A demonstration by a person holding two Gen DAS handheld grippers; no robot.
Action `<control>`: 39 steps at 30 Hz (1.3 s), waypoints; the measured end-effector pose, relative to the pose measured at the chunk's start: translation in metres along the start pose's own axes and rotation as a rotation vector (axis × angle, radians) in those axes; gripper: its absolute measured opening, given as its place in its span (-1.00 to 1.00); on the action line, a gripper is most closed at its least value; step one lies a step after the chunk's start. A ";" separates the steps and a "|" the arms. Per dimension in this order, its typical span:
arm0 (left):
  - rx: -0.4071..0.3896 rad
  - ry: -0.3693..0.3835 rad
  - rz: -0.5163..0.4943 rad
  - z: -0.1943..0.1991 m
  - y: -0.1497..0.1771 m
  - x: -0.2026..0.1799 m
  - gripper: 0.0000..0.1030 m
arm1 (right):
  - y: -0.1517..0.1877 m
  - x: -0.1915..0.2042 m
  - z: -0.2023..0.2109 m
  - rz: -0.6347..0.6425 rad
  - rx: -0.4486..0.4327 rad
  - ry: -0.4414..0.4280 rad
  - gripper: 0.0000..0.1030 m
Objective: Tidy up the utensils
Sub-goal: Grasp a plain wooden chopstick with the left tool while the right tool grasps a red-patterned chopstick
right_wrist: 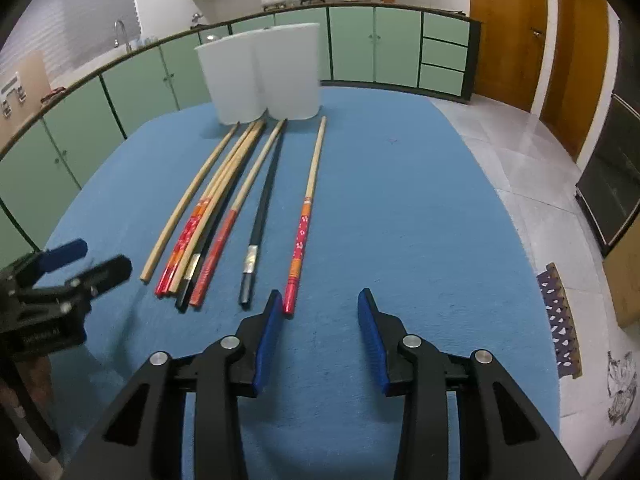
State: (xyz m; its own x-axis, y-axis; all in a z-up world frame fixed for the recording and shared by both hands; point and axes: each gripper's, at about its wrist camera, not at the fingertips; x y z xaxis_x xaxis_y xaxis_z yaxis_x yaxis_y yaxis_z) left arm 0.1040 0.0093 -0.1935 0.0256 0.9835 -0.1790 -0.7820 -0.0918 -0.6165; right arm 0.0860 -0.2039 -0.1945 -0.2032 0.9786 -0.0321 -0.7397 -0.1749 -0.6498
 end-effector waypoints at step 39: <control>0.011 -0.063 -0.018 -0.012 0.003 -0.023 -0.24 | -0.003 0.026 -0.009 0.075 0.000 0.026 -0.85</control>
State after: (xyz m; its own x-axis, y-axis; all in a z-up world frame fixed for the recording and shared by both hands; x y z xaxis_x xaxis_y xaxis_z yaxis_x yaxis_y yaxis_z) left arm 0.1090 -0.0159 -0.2006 0.0007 0.9929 -0.1188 -0.7886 -0.0725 -0.6106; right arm 0.0888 -0.1766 -0.2000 -0.2413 0.9652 -0.1004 -0.7229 -0.2478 -0.6450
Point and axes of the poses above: each gripper's, at about its wrist camera, not at the fingertips, and z roughly against the way its jaws point, x to its left, y to its underside, and after that the axes turned 11 degrees about z, right-handed
